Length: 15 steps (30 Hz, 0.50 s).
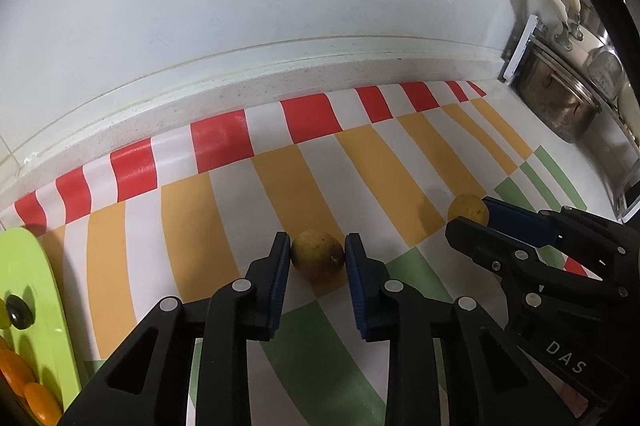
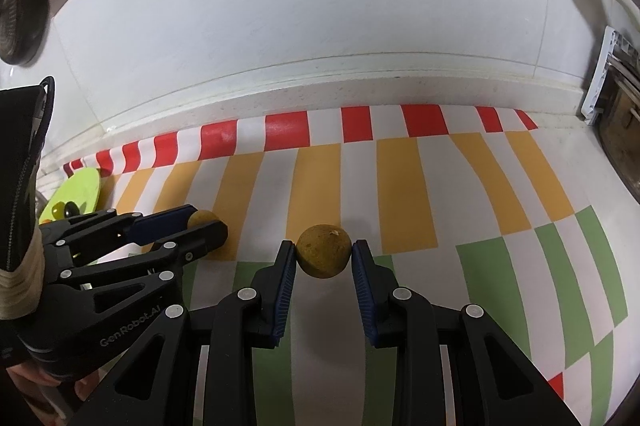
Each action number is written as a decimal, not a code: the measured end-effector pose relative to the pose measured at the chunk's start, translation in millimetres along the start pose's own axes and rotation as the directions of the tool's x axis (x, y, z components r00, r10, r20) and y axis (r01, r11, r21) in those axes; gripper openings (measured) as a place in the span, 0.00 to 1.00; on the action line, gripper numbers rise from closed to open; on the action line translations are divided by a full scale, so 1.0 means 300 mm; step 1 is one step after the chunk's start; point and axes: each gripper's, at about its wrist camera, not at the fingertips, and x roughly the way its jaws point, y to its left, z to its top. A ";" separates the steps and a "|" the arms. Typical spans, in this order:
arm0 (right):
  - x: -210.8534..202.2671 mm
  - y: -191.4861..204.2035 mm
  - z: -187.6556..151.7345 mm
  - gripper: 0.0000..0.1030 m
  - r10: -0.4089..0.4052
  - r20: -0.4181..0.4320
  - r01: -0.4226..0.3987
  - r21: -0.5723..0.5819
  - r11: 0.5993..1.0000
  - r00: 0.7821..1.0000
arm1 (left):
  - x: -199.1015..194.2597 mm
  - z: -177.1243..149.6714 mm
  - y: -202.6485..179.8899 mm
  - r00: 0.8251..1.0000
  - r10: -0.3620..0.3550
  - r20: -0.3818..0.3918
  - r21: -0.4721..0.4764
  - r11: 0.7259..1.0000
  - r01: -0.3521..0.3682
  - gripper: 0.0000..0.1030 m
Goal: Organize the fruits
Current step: 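Carry both yellow-brown fruits over the plate with both tools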
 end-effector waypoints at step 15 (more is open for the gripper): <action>-0.058 0.050 0.016 0.29 0.022 0.030 -0.022 -0.025 0.999 0.999 | -0.147 -0.043 0.028 0.997 0.028 0.078 -0.027 0.999 -0.026 0.27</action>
